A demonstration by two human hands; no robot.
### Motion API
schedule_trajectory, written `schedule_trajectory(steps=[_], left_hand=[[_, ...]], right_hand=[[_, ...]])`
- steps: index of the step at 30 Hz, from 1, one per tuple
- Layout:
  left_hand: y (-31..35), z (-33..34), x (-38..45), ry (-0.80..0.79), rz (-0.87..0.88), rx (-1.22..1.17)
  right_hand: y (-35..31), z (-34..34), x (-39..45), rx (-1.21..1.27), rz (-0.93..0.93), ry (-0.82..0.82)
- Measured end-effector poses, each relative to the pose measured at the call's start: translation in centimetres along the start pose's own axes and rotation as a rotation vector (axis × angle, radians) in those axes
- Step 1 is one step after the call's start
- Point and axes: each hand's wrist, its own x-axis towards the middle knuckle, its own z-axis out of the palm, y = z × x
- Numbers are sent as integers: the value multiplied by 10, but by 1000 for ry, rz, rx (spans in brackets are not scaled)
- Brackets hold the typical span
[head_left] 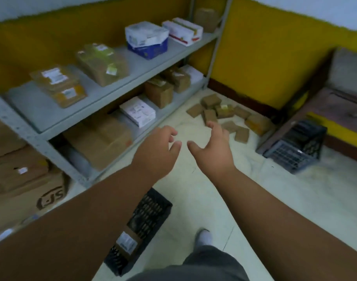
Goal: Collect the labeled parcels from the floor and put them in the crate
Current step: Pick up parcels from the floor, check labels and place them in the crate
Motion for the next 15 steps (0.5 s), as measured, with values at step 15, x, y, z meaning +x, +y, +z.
schedule_trajectory(steps=[15], left_hand=[[161, 204, 172, -51, 109, -103]], right_hand=[[157, -181, 161, -159, 175, 142]])
